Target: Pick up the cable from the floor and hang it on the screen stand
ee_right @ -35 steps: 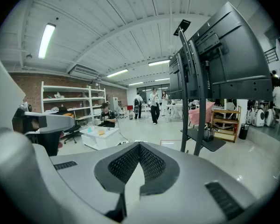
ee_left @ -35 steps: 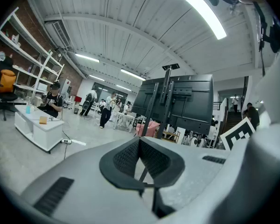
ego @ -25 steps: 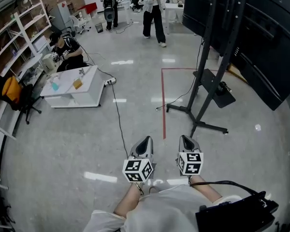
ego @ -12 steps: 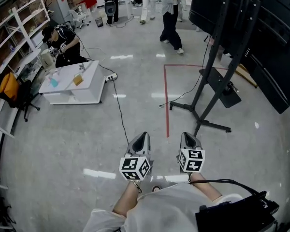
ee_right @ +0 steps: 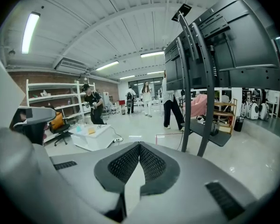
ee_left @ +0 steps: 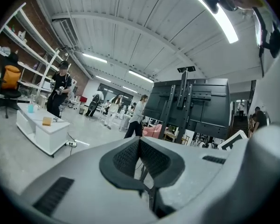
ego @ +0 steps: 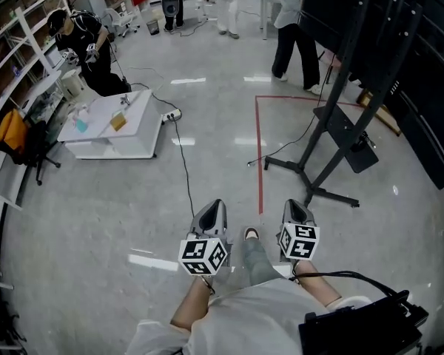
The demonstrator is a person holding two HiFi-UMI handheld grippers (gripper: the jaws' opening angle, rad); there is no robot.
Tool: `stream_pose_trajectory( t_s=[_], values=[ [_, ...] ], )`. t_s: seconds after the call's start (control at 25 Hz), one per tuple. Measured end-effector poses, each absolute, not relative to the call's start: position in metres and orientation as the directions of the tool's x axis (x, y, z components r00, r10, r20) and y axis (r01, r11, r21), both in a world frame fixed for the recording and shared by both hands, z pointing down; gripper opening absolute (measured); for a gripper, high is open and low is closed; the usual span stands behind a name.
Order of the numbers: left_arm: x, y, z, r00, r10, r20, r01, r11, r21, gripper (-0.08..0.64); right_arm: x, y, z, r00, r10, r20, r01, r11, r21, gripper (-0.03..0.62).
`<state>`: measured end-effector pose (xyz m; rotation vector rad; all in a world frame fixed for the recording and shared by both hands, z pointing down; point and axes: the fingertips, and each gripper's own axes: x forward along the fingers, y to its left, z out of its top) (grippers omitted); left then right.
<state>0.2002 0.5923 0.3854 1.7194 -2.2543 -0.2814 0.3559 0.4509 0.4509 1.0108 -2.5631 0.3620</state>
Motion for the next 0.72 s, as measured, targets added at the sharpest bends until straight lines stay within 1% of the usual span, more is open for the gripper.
stream_pose_trajectory(
  t_s=[0.16, 0.36, 0.72],
  values=[
    [0.165, 0.554, 0.387, -0.264, -0.957, 0.123, -0.902, 0.29, 0.321, 0.003, 0.321, 0.409, 0.457, -0.686, -0.586, 0.432, -0.689, 0.713, -0.127, 0.018],
    [0.12, 0.495, 0.388, -0.27, -0.953, 0.137, -0.903, 0.3, 0.307, 0.003, 0.274, 0.349, 0.459, -0.692, -0.575, 0.437, -0.678, 0.726, -0.118, 0.018],
    [0.058, 0.384, 0.39, -0.267, -0.951, 0.156, -0.895, 0.305, 0.325, 0.003, 0.223, 0.235, 0.467, -0.667, -0.568, 0.482, -0.694, 0.709, -0.124, 0.018]
  ],
)
